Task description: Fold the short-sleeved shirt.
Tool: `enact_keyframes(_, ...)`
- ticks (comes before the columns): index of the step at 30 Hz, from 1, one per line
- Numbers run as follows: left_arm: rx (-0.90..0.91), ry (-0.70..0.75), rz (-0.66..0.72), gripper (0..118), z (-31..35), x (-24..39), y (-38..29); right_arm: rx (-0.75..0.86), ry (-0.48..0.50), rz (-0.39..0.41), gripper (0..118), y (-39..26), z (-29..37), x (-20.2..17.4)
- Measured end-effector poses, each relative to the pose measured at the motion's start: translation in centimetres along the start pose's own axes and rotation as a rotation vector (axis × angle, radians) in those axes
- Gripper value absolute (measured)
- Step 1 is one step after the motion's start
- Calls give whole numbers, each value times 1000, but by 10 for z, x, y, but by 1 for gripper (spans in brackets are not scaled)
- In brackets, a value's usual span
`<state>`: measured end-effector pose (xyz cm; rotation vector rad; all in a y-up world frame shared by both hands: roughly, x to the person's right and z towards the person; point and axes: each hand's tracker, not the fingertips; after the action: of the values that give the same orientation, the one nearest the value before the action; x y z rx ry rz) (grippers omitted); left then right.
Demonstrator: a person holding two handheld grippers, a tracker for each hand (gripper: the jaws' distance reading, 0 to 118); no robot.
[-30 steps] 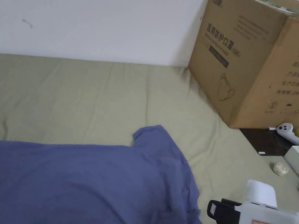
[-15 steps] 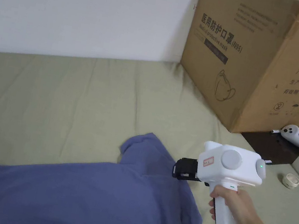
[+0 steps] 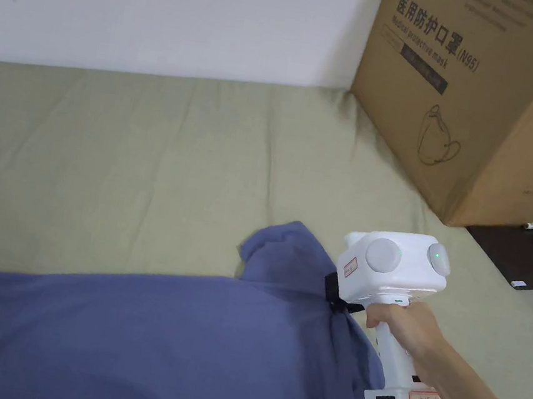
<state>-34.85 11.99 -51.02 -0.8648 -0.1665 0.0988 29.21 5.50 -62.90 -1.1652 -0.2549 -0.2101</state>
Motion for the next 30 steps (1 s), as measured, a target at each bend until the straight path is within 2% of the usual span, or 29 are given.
enact_keyframes(1, 2, -3, 7, 1, -1, -2, 0, 0, -28, 12, 5, 1, -1, -2)
enact_keyframes(3, 5, -4, 26, 1, -2, -3, 1, 4, -20, -1, 4, 2, 5, 0)
enact_keyframes(7, -3, 8, -6, 1, -16, -1, 17, 47, 92, -80, 4, 5, 22, 11)
enact_keyframes(10, 15, 12, -14, 2, -31, 0, 34, 51, 57, -67, 4, 9, 30, 12)
enact_keyframes(11, 6, 1, -5, 8, -36, 8, 44, 57, 52, -72, 4, 8, 32, 13)
enact_keyframes(12, -2, -6, -5, 28, -43, 9, 51, 63, 50, -74, 4, 7, 34, 14)
enact_keyframes(13, 5, -15, -4, 72, -51, 9, 59, 61, 57, -86, 4, 8, 34, 16)
enact_keyframes(14, 11, -20, -5, 93, -60, 9, 68, 66, 66, -101, 4, 6, 34, 18)
enact_keyframes(20, -50, 2, -96, 95, -119, 26, 124, 58, 68, -108, 4, 2, 30, 20)
enact_keyframes(23, -139, 35, -91, 95, -157, 24, 146, 55, 67, -106, 4, 0, 33, 16)
enact_keyframes(30, -168, 90, -48, 95, -227, 25, 179, 45, 70, -93, 4, -1, 34, 12)
